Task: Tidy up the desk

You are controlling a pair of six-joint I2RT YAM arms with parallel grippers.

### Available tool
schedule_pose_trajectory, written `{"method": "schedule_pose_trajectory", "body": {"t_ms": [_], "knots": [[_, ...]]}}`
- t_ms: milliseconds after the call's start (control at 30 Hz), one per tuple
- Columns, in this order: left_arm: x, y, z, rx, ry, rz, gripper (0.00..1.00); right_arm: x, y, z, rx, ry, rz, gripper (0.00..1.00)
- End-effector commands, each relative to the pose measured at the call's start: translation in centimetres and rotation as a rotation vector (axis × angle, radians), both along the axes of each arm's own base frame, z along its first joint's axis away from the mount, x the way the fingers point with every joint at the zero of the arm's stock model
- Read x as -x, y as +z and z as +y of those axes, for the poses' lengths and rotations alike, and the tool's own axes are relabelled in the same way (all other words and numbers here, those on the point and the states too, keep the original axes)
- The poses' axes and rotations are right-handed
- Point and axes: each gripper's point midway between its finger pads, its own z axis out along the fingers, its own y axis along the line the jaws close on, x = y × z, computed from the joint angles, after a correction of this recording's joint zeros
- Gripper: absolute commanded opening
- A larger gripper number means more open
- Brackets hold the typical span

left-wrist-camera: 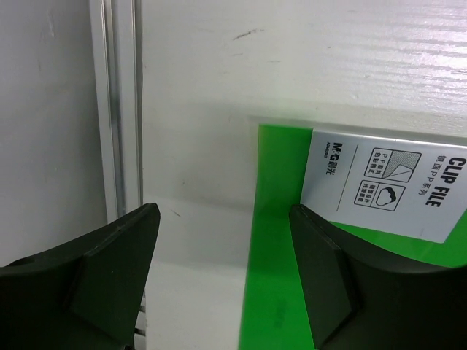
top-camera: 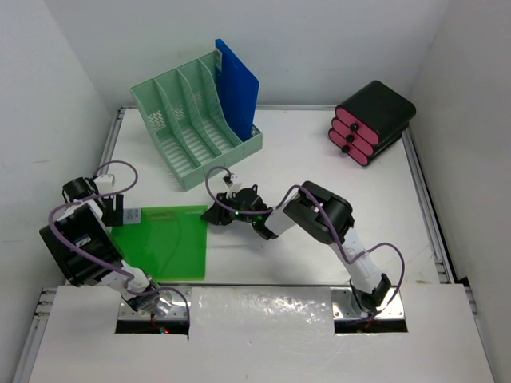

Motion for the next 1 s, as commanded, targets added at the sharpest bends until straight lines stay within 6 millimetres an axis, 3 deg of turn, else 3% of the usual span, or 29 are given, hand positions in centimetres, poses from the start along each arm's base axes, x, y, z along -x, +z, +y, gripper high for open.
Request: {"method": "schedule_pose_trajectory", "body": {"t_ms": [0,300,333,433,567,633,667,733,767,800,833,867,900,967], "knots": [[0.7,-2.1,-1.2,0.041,-0.057,0.027,0.71,-0.1,0.7,1.0,-0.032,0.033,-0.02,0.26],[1.0,-3.7,-3.3,0.119,-0.141,0.026,0.66,-0.1,1.0,2.2,-0.043,0.061,-0.046,0.31],[1.1,-3.8,-3.4,0.123,-0.145,0.028,0.65,-0.1,0.2,2.3,-0.05,0.056,-0.026,0.28],[1.3,-3.9,-3.9,0.137,-0.168,0.028,0.64,-0.2,0.4,2.5,-0.102,0.045,-0.021,0.02],[1.5,-3.3,-4.9,0.156,-0.222,0.02,0.65,0.0,1.2,1.5,-0.093,0.032,-0.071,0.0],[1.1,-2.0,-4.9,0.138,-0.248,-0.01,0.67,0.1,2.1,1.1,-0.074,0.044,-0.137,0.0],[1.1,-1.4,-5.3,0.147,-0.276,-0.017,0.69,0.3,3.6,0.6,-0.078,0.051,-0.173,0.0],[0.0,1.5,-5.1,0.104,-0.331,-0.077,0.71,0.5,4.4,-0.1,-0.028,0.077,-0.257,0.0],[0.1,2.5,-6.5,0.152,-0.377,-0.094,0.72,0.7,6.1,-0.5,-0.021,0.088,-0.303,0.0],[-1.0,5.4,-6.3,0.1,-0.436,-0.156,0.74,0.7,6.0,-1.0,0.031,0.111,-0.361,0.0],[-0.9,6.6,-8.2,0.166,-0.494,-0.19,0.75,0.8,6.7,-1.2,0.043,0.121,-0.396,0.0],[-1.1,8.0,-8.9,0.174,-0.539,-0.222,0.77,1.1,7.0,-1.6,0.058,0.137,-0.426,0.0],[-1.9,10.6,-9.3,0.135,-0.613,-0.28,0.81,1.1,8.4,-1.8,0.069,0.157,-0.497,0.0],[-1.9,12.7,-12.0,0.2,-0.697,-0.318,0.82,1.6,9.6,-2.0,0.079,0.2,-0.567,0.0]]}}
